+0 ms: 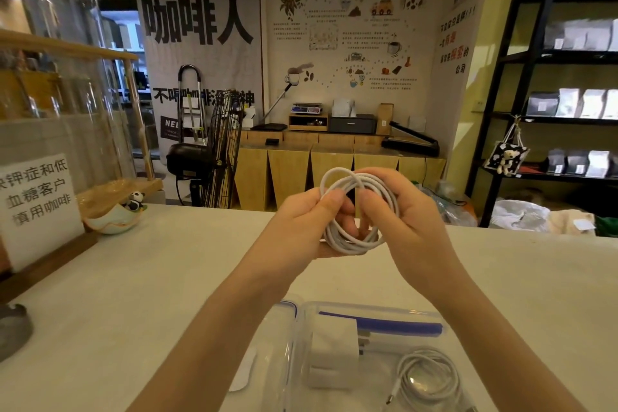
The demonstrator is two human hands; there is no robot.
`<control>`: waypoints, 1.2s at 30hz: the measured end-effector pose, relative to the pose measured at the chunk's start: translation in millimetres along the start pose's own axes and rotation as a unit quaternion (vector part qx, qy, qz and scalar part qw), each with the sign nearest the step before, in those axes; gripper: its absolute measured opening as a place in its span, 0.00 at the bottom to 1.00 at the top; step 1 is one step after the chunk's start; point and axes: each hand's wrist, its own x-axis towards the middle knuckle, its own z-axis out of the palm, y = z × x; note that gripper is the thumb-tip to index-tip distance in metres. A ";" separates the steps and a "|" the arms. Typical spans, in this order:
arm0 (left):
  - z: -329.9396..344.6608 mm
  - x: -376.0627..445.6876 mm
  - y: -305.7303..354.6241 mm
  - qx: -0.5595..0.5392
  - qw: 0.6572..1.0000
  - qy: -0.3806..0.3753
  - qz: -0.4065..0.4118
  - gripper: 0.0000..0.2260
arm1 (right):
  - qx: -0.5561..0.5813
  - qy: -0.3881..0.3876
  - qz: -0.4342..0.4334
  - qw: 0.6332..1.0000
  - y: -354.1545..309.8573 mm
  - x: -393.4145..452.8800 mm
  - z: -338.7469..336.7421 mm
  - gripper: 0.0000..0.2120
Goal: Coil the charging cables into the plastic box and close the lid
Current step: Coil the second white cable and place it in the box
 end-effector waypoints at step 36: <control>-12.7 -2.8 2.9 0.190 0.970 -0.130 -0.079 0.10 | -0.007 -0.315 0.248 0.916 -0.9 -12.8 -41.1 0.19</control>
